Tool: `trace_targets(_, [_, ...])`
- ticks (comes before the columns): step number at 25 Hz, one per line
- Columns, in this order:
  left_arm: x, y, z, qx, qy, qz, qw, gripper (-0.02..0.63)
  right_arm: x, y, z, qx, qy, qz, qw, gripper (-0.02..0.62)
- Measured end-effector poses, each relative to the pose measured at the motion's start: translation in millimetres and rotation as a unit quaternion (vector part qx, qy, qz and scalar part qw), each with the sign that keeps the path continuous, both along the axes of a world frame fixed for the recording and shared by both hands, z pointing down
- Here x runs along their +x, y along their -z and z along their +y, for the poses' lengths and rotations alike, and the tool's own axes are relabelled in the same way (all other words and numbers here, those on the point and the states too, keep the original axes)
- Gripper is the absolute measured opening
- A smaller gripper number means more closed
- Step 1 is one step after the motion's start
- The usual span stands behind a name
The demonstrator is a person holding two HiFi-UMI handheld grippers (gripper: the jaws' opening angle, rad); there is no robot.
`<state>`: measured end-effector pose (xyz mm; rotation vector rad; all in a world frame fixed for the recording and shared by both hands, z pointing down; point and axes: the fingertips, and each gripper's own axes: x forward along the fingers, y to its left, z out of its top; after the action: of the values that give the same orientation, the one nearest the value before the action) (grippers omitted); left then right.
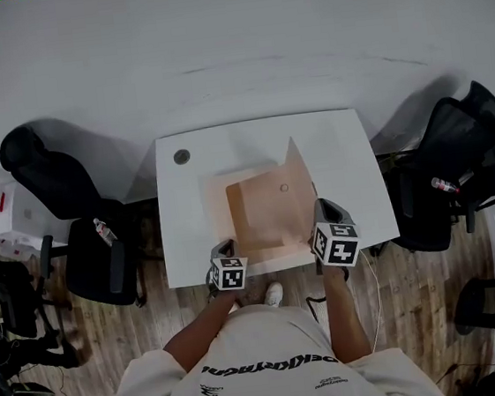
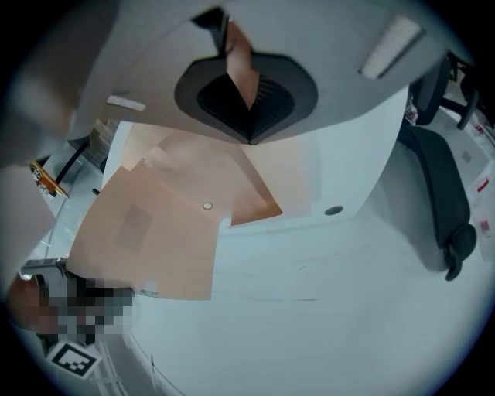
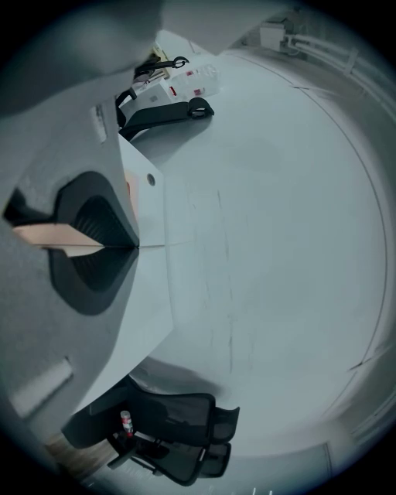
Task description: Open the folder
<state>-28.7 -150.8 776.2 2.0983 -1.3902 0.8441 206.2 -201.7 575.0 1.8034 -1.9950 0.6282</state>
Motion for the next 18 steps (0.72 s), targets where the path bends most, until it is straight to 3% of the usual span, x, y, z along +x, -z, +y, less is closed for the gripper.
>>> trace_targets(18, [0.2, -4.9, -0.4, -0.012, -0.014, -0.014, 0.9997, -0.012, 62.4, -16.1, -11.2, -0.001, -0.046, 0.021, 0.999, 0.006])
